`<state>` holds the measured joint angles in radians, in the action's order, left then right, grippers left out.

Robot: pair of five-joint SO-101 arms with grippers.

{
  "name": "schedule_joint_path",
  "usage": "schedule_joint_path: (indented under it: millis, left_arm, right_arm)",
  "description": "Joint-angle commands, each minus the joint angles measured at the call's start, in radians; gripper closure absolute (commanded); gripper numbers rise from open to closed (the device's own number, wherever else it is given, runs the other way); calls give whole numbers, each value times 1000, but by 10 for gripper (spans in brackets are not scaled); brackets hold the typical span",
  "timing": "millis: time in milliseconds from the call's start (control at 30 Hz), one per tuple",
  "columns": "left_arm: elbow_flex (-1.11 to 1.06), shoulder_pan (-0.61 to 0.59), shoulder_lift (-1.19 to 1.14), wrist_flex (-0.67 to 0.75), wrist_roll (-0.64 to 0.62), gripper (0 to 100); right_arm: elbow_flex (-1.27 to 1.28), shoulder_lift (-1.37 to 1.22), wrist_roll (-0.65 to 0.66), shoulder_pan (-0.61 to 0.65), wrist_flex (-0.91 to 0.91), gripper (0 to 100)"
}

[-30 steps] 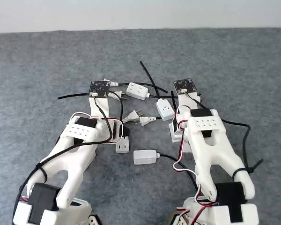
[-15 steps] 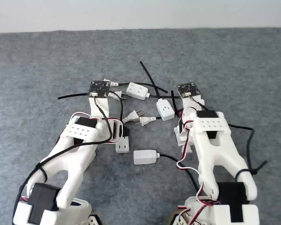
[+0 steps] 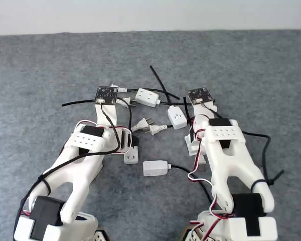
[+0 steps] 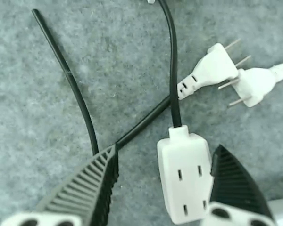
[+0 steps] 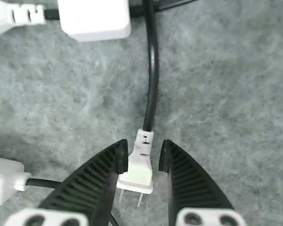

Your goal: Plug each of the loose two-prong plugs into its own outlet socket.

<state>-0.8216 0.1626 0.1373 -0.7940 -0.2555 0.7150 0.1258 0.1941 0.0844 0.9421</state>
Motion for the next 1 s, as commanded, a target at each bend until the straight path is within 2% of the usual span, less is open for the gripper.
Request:
schedule_joint_path:
  millis: [0, 433, 600, 967]
  left_arm:
    - [19, -6, 38, 26, 11, 705]
    - [19, -6, 38, 26, 11, 705]
    - [19, -6, 38, 26, 11, 705]
    - [19, -6, 38, 26, 11, 705]
  right_arm:
    - [6, 5, -15, 5, -16, 881]
    - [-64, -94, -20, 4, 33, 882]
    - [-71, -94, -15, 5, 28, 939]
    - [-115, -93, -17, 2, 27, 898]
